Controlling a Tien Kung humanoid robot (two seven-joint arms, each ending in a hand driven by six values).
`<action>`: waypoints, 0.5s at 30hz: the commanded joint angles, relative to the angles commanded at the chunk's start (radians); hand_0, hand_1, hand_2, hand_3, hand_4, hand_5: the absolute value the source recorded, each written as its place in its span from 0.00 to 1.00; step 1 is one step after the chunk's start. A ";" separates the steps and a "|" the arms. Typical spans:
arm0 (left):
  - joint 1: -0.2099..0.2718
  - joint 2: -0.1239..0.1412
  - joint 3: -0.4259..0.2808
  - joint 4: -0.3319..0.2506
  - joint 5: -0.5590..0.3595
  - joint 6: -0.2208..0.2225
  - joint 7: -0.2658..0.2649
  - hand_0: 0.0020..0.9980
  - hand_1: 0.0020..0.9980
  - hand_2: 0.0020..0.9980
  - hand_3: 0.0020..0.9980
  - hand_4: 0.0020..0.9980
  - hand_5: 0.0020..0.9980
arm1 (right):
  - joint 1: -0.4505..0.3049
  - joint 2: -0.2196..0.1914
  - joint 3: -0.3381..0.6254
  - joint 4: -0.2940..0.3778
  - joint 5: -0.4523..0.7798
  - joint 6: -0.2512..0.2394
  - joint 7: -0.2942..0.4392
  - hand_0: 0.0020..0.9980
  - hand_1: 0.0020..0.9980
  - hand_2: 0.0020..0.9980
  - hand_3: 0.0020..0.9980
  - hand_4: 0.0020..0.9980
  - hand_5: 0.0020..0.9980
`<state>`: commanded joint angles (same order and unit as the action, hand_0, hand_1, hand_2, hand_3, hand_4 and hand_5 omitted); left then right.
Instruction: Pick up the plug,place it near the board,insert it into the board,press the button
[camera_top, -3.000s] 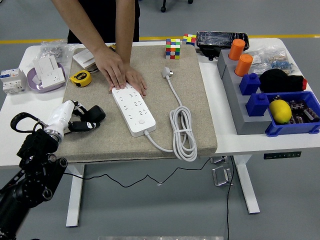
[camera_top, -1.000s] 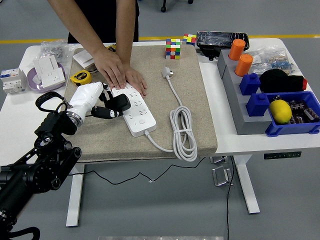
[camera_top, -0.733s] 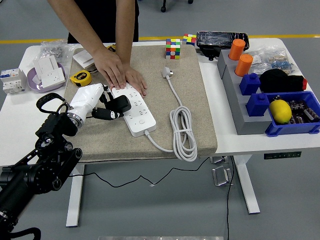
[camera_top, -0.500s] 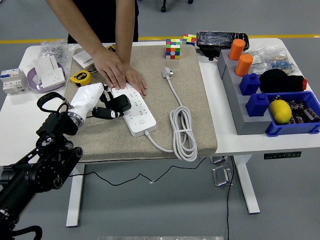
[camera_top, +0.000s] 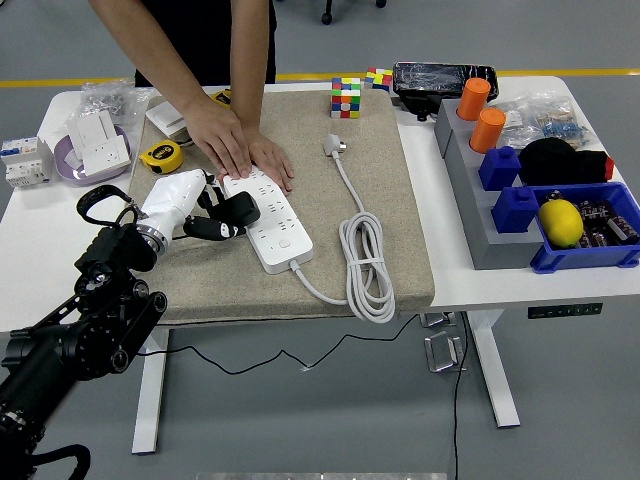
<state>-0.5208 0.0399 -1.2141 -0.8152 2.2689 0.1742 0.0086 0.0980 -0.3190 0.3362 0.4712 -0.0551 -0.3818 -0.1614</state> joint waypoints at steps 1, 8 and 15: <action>-0.002 0.000 -0.001 0.002 0.000 0.000 0.000 0.55 0.48 0.34 0.30 0.64 0.16 | 0.000 0.000 0.000 0.000 0.000 0.000 0.000 0.90 0.87 0.84 0.84 1.00 1.00; -0.014 -0.002 -0.003 0.015 0.000 0.002 -0.004 0.55 0.48 0.34 0.30 0.64 0.16 | 0.000 0.000 0.001 0.000 0.001 0.000 0.000 0.90 0.87 0.84 0.84 1.00 1.00; -0.012 -0.005 0.000 0.016 0.000 0.001 -0.005 0.55 0.48 0.34 0.30 0.64 0.17 | -0.001 0.002 0.001 0.000 0.001 0.000 0.001 0.90 0.87 0.84 0.84 1.00 1.00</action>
<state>-0.5330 0.0351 -1.2140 -0.7988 2.2689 0.1755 0.0038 0.0971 -0.3173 0.3371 0.4711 -0.0542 -0.3821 -0.1609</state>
